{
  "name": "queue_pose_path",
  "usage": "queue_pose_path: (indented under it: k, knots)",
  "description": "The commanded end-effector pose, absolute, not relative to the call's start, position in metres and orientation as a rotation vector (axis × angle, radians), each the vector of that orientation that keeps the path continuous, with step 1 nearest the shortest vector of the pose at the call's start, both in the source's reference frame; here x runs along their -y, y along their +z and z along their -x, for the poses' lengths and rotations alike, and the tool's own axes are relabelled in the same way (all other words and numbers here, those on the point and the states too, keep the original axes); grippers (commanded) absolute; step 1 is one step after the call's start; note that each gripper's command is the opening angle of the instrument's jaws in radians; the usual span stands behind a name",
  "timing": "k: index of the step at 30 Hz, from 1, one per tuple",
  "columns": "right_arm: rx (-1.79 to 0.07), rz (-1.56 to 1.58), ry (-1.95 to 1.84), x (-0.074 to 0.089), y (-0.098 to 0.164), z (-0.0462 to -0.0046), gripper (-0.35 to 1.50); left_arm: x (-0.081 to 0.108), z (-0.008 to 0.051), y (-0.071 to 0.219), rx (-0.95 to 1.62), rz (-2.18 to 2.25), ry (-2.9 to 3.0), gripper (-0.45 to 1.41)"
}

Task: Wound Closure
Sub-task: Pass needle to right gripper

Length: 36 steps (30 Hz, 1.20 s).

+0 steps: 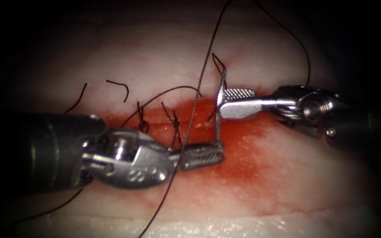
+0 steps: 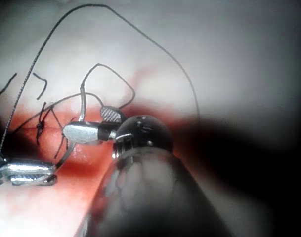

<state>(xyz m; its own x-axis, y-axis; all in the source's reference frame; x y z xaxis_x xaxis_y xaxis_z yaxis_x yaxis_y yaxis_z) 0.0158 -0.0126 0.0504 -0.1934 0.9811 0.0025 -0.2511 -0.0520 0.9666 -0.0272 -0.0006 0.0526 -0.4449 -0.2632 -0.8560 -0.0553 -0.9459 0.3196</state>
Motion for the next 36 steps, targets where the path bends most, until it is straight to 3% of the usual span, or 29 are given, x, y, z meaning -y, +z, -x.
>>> queue_pose_path:
  k: [1, 7, 10, 13, 14, 15, 17, 21, 24, 25, 28, 29, 30, 33, 34, 36]
  knots:
    - [-1.136, -0.96, 1.491, 0.0127, 0.0509, -0.0172, 1.2, 0.0006, 0.0278, 0.0532, 0.46, -1.585, -2.523, -0.45]
    - [-1.125, -1.017, 1.509, 0.013, 0.0507, -0.0181, 1.06, 0.0006, 0.0279, 0.0532, 0.461, -1.586, -2.523, -0.45]
    - [-1.131, -1.028, 1.498, 0.0131, 0.0507, -0.0184, 0.63, 0.0006, 0.028, 0.0531, 0.461, -1.586, -2.522, -0.45]
    - [-1.133, -1.03, 1.505, 0.0131, 0.0508, -0.0186, 0.36, 0.0007, 0.0281, 0.053, 0.459, -1.59, -2.519, -0.45]
    - [-1.133, -1.026, 1.508, 0.013, 0.0508, -0.0186, 0.07, 0.0007, 0.0282, 0.053, 0.459, -1.59, -2.519, -0.45]
    - [-1.132, -1.023, 1.511, 0.013, 0.0508, -0.0186, -0.01, 0.0007, 0.0282, 0.053, 0.459, -1.59, -2.519, -0.45]
    - [-1.139, -1.014, 1.52, 0.0128, 0.0509, -0.0185, -0.06, 0.0008, 0.0283, 0.0529, 0.458, -1.593, -2.516, -0.45]
    - [-1.154, -1.005, 1.53, 0.0126, 0.0509, -0.0185, 0.14, 0.0009, 0.0284, 0.0528, 0.458, -1.594, -2.516, -0.45]
    - [-1.157, -1.006, 1.532, 0.0125, 0.0509, -0.0185, -0.03, 0.001, 0.0286, 0.0526, 0.458, -1.595, -2.515, -0.45]
    - [-1.157, -1.003, 1.533, 0.0125, 0.0509, -0.0185, -0.35, 0.0009, 0.0286, 0.0526, 0.457, -1.596, -2.515, -0.45]
    - [-1.139, -1.034, 1.582, 0.0126, 0.0508, -0.0184, -0.35, 0.0005, 0.0286, 0.0526, 0.454, -1.601, -2.515, -0.45]
    - [-1.128, -1.042, 1.591, 0.0126, 0.0508, -0.0184, -0.35, 0.0003, 0.0285, 0.0526, 0.452, -1.603, -2.514, -0.35]
    - [-1.111, -1.035, 1.595, 0.0127, 0.0508, -0.0184, -0.35, -0.0003, 0.0284, 0.0525, 0.453, -1.617, -2.51, 0.31]
    - [-1.091, -1.033, 1.593, 0.0127, 0.0508, -0.0184, -0.35, -0.001, 0.0281, 0.0526, 0.466, -1.612, -2.515, 0.66]
    - [-1.088, -1.026, 1.609, 0.0124, 0.0508, -0.0183, -0.35, -0.0017, 0.0277, 0.0528, 0.443, -1.635, -2.571, 0.93]
    - [-1.122, -1.002, 1.606, 0.0118, 0.0507, -0.0178, -0.35, -0.002, 0.0269, 0.0528, 0.325, -1.751, -2.728, 1.2]
